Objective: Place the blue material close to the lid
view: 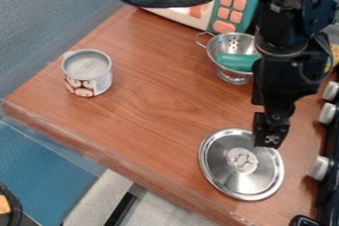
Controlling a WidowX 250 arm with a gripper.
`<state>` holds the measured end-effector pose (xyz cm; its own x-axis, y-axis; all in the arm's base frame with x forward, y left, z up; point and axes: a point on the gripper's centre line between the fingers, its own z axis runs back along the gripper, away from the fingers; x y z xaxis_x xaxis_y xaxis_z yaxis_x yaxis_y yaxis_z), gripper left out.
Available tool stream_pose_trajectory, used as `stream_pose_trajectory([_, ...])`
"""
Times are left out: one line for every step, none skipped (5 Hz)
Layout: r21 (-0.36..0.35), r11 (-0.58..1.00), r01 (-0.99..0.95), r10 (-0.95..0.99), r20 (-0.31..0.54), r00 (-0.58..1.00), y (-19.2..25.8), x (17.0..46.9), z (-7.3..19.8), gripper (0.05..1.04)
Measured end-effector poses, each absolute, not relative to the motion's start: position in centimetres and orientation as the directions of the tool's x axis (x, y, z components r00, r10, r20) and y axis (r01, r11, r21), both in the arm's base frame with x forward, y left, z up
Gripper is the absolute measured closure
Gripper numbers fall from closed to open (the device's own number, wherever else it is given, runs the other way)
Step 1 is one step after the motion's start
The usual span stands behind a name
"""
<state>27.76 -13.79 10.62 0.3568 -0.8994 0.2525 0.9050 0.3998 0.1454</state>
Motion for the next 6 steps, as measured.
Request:
stream_pose_trajectory([0.125,0.398,0.909,-0.903,0.231,0.363,-13.7,27.5,9.8,0.083])
stream_pose_trajectory([0.129,0.438,0.89,-0.888,0.217,0.405,-11.6,28.6,10.6,0.083])
stream_pose_trajectory([0.147,0.458,0.877,-0.878,0.233,0.419,-10.1,30.3,12.5,0.083])
stream_pose_trajectory([0.194,0.469,0.862,-0.873,0.253,0.417,-8.2,32.6,15.5,0.083])
stream_pose_trajectory([0.183,0.464,0.867,-0.88,0.211,0.426,-7.9,35.8,16.1,0.083])
stream_pose_trajectory([0.18,0.47,0.864,-0.881,0.144,0.45,-7.1,38.0,14.7,0.083])
